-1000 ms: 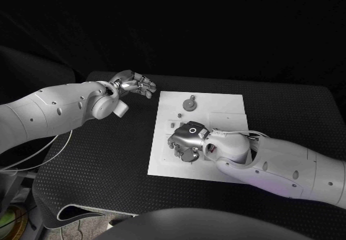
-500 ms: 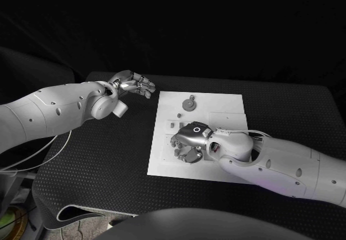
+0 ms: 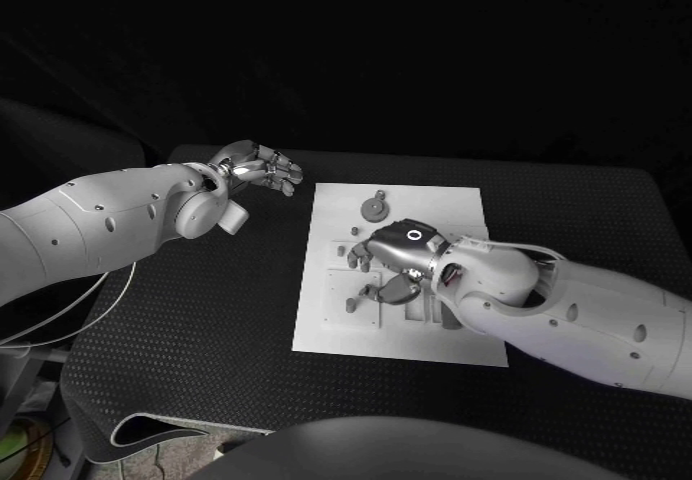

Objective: Assemble the parts on the task board

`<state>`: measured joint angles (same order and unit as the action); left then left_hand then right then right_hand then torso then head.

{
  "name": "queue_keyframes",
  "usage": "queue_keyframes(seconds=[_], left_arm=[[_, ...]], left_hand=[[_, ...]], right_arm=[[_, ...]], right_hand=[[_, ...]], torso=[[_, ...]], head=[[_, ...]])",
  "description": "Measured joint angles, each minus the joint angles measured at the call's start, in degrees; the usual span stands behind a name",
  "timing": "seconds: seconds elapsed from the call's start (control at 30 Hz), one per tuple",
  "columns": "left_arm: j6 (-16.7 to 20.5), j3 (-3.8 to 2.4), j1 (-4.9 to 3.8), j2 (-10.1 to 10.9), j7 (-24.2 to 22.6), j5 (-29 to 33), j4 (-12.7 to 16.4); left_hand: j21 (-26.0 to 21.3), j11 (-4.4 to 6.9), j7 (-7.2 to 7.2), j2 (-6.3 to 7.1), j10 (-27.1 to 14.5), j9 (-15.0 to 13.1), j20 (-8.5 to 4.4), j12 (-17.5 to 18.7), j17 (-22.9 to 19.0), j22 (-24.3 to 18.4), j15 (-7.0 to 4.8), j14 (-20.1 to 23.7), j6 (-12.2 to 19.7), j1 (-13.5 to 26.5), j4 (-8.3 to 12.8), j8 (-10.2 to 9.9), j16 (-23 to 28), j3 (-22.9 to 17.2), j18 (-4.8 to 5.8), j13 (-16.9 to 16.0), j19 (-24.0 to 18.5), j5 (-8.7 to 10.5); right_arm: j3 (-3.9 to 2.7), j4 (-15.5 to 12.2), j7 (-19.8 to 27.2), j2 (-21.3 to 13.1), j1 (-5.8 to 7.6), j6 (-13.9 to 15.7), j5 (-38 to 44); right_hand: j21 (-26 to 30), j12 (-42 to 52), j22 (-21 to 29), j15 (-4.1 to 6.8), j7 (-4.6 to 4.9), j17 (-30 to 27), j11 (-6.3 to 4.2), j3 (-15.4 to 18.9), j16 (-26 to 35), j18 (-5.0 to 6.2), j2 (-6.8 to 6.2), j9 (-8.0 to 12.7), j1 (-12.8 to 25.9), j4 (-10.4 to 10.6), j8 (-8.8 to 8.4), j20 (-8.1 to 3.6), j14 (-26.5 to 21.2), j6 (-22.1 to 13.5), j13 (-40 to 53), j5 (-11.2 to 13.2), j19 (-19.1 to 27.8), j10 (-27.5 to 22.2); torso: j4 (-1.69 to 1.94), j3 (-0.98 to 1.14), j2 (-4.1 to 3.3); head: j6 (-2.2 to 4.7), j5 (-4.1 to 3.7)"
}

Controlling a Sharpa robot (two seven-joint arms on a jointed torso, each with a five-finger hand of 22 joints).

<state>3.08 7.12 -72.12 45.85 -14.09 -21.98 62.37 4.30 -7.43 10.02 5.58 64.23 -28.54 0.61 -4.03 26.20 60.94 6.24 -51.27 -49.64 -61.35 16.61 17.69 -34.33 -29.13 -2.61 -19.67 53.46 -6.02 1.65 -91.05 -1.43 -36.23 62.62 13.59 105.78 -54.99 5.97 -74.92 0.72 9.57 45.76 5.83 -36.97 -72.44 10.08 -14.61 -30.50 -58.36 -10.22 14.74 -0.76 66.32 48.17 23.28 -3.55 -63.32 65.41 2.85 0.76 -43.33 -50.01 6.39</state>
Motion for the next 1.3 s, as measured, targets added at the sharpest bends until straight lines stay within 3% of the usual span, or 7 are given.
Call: queue_keyframes(seconds=[0.23,0.33,0.5,0.6,0.87,1.17,1.3], left_arm=[[0.0,-0.01,0.00,-0.2,0.0,0.0,-0.5],[0.0,-0.01,0.00,-0.3,0.0,0.0,-0.5],[0.0,0.01,0.01,-0.3,0.0,0.0,-0.5],[0.0,0.01,0.01,-0.3,0.0,0.0,-0.6],[0.0,0.02,0.06,-0.5,0.0,0.0,-0.7],[-0.2,0.04,0.48,-0.7,0.0,0.1,-1.1],[-0.3,0.04,0.67,-0.8,0.0,0.1,-1.3]], left_hand=[[0.0,0.00,0.00,0.00,0.0,0.0,0.00,0.0,0.1,0.0,0.00,0.0,0.0,0.0,-0.1,0.0,0.2,0.1,0.00,0.0,0.0,0.00],[0.0,0.00,0.00,0.00,0.0,0.1,0.00,0.0,0.2,0.0,0.00,0.0,0.0,0.0,-0.1,0.0,0.2,0.1,0.00,0.1,0.0,0.00],[0.0,0.00,0.00,0.00,0.0,0.0,0.00,0.0,0.3,0.0,-0.03,0.0,0.0,0.0,-0.1,0.1,0.2,0.1,0.00,0.1,0.0,0.00],[0.0,0.00,0.00,0.00,0.0,0.0,0.00,0.0,0.3,0.0,-0.22,-0.2,0.0,0.0,-0.1,0.2,0.2,0.1,0.00,0.1,0.0,0.00],[0.0,0.00,0.00,-0.25,0.0,0.0,-0.21,0.0,0.4,0.0,-0.21,-0.2,0.0,0.2,-0.1,0.2,0.2,0.1,0.07,0.1,0.2,0.00],[0.0,0.00,0.00,-0.50,0.0,0.1,-0.21,0.0,0.5,0.0,-0.22,-0.2,0.0,0.5,-0.3,0.2,0.2,0.3,0.08,0.2,0.2,0.00],[0.0,0.00,0.00,-0.40,0.0,0.1,-0.21,0.0,0.6,0.0,-0.21,-0.2,0.0,0.6,-0.3,0.2,0.2,0.3,0.08,0.2,0.2,0.00]], right_arm=[[-2.91,-2.0,0.8,-4.8,3.19,2.5,-7.4],[-3.25,-1.5,0.6,-7.6,5.45,2.5,-11.9],[-3.11,0.0,-1.9,-10.9,6.26,-0.1,-16.8],[-2.52,-0.5,-4.0,-12.8,6.27,-3.5,-19.1],[1.29,-3.6,-8.1,-17.1,6.19,-9.8,-25.4],[3.52,-4.8,-12.1,-19.4,6.18,-15.2,-27.7],[4.20,-4.8,-14.4,-19.5,6.22,-17.6,-28.1]], right_hand=[[0.0,0.0,0.0,0.00,-0.03,0.0,0.00,-0.4,0.0,0.00,0.24,0.0,-0.2,0.4,0.00,0.07,0.0,-0.1,-0.2,0.0,0.1,0.0],[0.0,0.7,0.0,0.13,0.14,0.0,-0.66,-0.4,0.0,0.00,0.84,0.0,-0.4,0.4,0.00,0.07,0.0,-0.3,0.0,0.0,0.1,1.1],[0.0,6.5,0.0,2.31,-0.24,-0.2,-2.28,0.8,0.0,0.02,2.17,-0.3,0.3,1.3,1.40,-0.09,0.8,2.2,4.1,0.0,-0.5,7.7],[-0.2,13.8,0.0,3.65,-2.01,-0.3,-3.60,1.9,0.0,0.14,3.27,-0.8,1.4,2.4,2.38,-0.89,2.2,3.9,10.5,0.0,-1.1,10.2],[-2.7,30.0,0.0,6.24,-3.93,1.8,-6.73,2.5,-2.9,0.62,5.29,-2.3,5.7,4.5,3.12,-3.01,4.6,5.8,24.9,0.0,-3.9,9.0],[-3.7,47.2,0.0,6.84,-5.09,11.1,-7.64,1.0,-9.1,0.98,1.24,-8.3,8.9,6.9,6.36,-3.24,6.3,8.0,38.3,0.0,-4.3,6.0],[-4.0,48.9,0.0,6.65,-5.09,13.3,-7.86,1.0,-9.8,1.03,2.41,-9.5,11.8,9.4,6.42,-3.24,6.7,8.0,39.6,0.0,-4.3,5.4]], torso=[[-0.04,0.02,0.04],[-0.08,-0.03,0.08],[-0.11,-0.10,0.14],[-0.16,-0.10,0.18],[-0.24,0.02,0.20],[-0.35,0.04,0.33],[-0.35,0.04,0.37]], head=[[0.00,-0.54],[0.00,-0.87],[0.44,-1.70],[0.71,-2.12],[0.94,-2.91],[0.94,-3.94],[0.93,-4.25]])
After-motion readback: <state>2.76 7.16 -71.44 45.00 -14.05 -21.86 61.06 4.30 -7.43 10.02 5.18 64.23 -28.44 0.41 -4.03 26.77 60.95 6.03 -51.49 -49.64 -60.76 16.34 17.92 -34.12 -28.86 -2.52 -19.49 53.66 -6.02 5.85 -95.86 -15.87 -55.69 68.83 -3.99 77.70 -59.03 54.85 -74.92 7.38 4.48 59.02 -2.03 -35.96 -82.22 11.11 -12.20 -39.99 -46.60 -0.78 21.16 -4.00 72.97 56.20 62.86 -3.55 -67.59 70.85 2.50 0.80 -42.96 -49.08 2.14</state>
